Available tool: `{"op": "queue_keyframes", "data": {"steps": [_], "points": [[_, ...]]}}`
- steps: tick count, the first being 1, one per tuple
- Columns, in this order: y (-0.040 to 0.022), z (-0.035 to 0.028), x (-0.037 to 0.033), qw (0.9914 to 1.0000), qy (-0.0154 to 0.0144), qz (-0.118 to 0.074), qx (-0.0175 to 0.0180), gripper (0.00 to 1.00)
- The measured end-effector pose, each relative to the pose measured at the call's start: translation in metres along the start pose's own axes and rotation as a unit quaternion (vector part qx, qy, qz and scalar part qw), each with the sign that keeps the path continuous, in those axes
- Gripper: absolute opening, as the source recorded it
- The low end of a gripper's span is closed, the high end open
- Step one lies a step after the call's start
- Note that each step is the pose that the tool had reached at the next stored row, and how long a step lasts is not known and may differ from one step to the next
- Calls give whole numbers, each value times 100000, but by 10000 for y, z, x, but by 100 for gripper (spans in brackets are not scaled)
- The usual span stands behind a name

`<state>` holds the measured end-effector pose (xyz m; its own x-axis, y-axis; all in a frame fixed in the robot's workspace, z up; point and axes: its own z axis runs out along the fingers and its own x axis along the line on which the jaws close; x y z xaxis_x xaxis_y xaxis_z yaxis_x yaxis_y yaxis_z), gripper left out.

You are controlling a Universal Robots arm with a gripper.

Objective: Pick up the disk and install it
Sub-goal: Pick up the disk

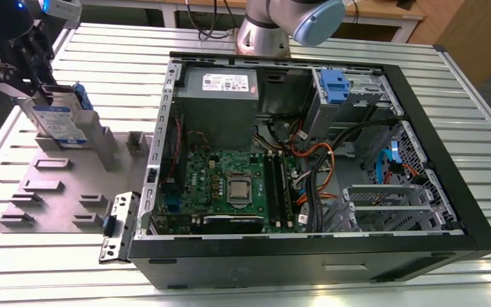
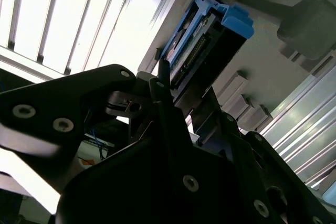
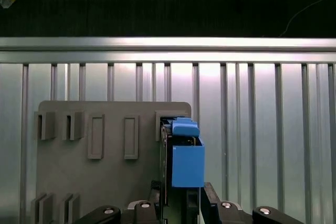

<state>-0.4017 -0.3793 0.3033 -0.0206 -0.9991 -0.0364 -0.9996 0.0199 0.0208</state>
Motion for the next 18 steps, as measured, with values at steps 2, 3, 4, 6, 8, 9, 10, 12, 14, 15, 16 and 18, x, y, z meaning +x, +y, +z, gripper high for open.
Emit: {"op": "queue_keyframes", "data": {"steps": [2, 3, 4, 6, 8, 9, 10, 12, 14, 15, 16, 18], "points": [[-1, 0, 0, 100000, 0, 1, -1, 42], [-5, 0, 0, 100000, 2, -5, -2, 42], [-6, 0, 0, 100000, 1, -2, -3, 42], [-7, 0, 1, 100000, 1, 1, -3, 42], [-8, -2, 4, 100000, 7, -4, -10, 42], [-9, -2, 8, 100000, 6, -9, -10, 42], [-8, -1, 13, 100000, 4, -8, -6, 42], [-8, -2, 19, 100000, 3, -3, -4, 42], [-9, -2, 19, 100000, 4, 4, -3, 42], [-9, -1, 20, 100000, 3, 1, -3, 42], [-9, -1, 20, 100000, 2, -7, -3, 42], [-9, 0, 14, 100000, 0, -9, 0, 42]]}}
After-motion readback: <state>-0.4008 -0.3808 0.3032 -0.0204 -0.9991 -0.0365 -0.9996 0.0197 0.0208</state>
